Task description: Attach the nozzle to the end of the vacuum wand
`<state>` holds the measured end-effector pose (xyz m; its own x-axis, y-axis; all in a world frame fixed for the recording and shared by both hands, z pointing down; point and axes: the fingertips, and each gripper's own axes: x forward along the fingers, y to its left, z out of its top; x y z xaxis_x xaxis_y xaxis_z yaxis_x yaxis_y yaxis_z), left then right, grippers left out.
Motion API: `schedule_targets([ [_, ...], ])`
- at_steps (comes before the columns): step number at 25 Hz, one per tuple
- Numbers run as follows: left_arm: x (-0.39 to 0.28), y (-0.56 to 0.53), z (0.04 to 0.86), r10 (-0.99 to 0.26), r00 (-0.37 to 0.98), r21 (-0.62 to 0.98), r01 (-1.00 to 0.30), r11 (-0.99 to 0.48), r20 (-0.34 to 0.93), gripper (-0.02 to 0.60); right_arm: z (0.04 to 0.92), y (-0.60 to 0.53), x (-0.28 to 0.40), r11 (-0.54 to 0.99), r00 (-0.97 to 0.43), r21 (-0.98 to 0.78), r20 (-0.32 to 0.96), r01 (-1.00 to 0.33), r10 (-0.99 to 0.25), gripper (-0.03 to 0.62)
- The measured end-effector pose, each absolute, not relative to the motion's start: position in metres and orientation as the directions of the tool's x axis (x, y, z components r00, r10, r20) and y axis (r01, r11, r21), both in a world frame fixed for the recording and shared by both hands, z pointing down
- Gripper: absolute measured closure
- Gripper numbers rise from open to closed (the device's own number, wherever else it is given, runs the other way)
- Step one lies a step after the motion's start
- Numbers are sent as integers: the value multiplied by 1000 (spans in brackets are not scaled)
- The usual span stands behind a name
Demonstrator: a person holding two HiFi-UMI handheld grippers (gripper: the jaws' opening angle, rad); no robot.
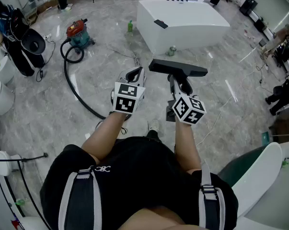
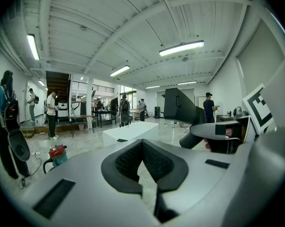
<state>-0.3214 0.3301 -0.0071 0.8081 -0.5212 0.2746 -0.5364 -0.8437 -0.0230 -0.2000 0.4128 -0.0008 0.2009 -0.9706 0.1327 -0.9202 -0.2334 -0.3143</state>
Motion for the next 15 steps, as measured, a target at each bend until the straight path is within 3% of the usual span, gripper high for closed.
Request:
schedule_targets([
  [15,-153,232,-18,-559,790,-73,-561,-825,251,575,-16,309,-31,-175,157,-323,83,-930,-984,402],
])
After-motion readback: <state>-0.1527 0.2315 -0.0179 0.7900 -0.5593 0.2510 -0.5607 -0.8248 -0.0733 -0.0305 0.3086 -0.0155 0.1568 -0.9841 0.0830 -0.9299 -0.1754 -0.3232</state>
